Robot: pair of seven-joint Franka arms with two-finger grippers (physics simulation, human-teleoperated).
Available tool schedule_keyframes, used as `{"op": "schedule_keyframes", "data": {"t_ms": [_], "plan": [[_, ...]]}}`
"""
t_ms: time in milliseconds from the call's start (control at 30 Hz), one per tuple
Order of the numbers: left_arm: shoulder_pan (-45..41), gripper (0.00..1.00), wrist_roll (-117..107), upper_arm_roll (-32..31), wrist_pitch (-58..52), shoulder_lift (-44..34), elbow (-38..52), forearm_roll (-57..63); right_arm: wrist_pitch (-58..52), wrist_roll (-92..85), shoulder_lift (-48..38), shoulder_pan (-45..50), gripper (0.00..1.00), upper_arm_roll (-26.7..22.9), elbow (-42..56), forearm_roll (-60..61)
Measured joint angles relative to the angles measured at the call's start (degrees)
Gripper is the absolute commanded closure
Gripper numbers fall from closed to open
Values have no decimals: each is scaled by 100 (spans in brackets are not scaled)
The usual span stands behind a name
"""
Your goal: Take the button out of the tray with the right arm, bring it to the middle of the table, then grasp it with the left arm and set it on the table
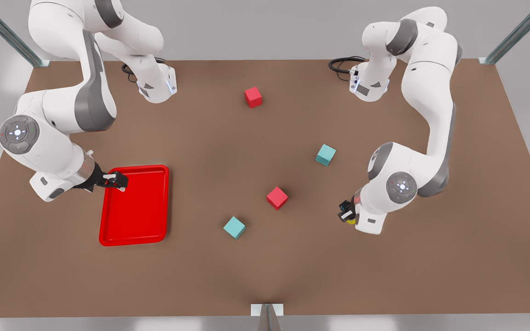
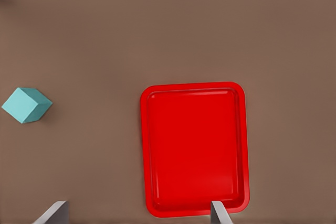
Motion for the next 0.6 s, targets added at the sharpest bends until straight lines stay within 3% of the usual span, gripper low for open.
{"op": "schedule_keyframes", "data": {"t_ms": [167,367,600], "plan": [[-721,56,-758,1,155,27,-115,962,-7,4,3,2,0,-1,-7,-3],[-809,56,-1745,82,237,92,-329,2334,-13,7,2,-3,0,-1,-6,-1],[-988,56,-2796,88,260,-277,-1533,3975,-20,9,-6,9,0,-1,7,1]]}}
